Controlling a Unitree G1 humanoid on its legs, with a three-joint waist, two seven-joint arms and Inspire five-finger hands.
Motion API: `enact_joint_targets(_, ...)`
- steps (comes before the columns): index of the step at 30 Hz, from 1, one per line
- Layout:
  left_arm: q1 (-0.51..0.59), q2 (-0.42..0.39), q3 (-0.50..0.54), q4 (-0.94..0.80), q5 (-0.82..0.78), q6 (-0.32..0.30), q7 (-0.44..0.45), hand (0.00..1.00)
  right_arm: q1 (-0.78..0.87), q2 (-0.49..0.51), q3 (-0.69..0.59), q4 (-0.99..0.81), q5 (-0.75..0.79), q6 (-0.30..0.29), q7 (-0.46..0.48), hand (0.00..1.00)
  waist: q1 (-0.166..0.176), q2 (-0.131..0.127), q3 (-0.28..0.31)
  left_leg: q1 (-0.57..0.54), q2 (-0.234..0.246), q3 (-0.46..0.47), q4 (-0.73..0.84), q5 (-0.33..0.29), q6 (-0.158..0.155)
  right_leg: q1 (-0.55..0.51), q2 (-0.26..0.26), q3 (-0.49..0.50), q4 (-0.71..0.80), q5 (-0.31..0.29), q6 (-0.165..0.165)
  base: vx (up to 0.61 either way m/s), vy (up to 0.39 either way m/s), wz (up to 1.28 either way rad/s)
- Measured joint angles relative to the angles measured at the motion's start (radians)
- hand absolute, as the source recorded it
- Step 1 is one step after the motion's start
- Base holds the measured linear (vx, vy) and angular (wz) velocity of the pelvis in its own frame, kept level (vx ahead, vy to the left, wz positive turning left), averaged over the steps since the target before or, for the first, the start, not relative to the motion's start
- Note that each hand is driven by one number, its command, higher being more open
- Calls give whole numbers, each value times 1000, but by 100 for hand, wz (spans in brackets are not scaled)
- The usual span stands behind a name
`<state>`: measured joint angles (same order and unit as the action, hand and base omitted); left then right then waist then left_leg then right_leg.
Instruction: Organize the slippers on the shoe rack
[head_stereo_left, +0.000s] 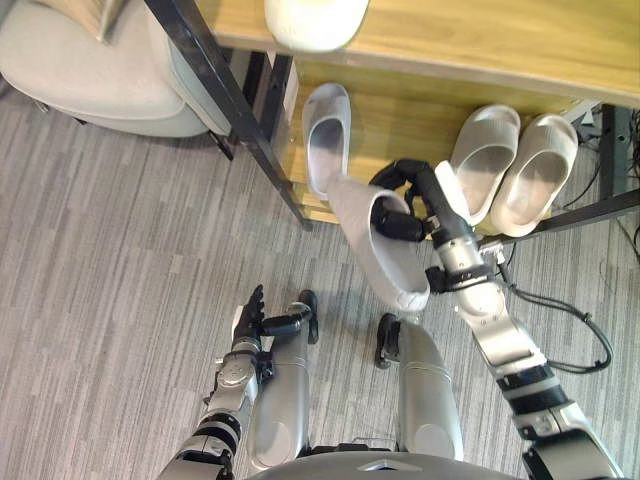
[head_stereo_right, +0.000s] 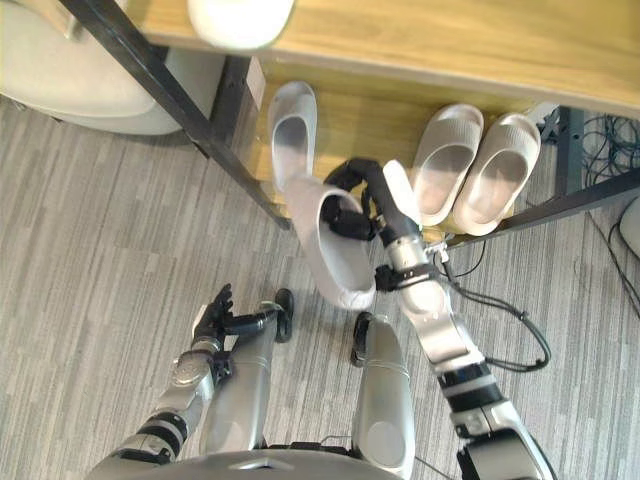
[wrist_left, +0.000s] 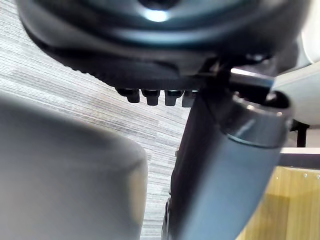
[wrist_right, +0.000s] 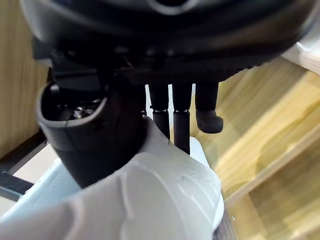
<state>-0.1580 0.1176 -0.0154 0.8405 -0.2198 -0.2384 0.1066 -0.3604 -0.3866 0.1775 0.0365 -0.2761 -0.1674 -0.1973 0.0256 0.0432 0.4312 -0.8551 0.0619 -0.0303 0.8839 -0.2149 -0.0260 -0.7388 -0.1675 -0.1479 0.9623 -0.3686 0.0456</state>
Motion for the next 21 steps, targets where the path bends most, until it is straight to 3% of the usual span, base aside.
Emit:
enact_joint_targets(5, -74, -25, 84, -103, -34, -4, 30, 100, -172, -8, -69, -4, -28, 24, -106, 0, 23, -28, 36, -205, 5, -8, 166, -39, 3, -202, -8, 12, 172, -49, -3, -82, 8, -3)
enact_joint_targets(9, -94, -37, 115, -181, -60, -15, 36, 100, -260, -17, -81, -4, -82, 63, -157, 0, 33, -33, 50, -315, 4, -12, 235, -47, 9, -310, -16, 17, 252, -67, -6, -73, -10, 2)
enact_joint_targets(16, -99, -32, 137, -258, -102, -22, 41, 100, -396, -57, -83, 8, -141, 106, -223, 0, 66, -36, 57, -440, -3, -18, 273, -37, -2, -434, -34, 14, 313, -81, -19, -16, -36, 8)
enact_joint_targets(21, -86, -27, 142, -204, -102, -8, 58, 100, -512, -92, -82, 156, -204, 131, -250, 0, 73, -42, 61, -482, -18, -33, 279, -32, -7, -468, -46, -1, 325, -91, -20, 43, -28, 12)
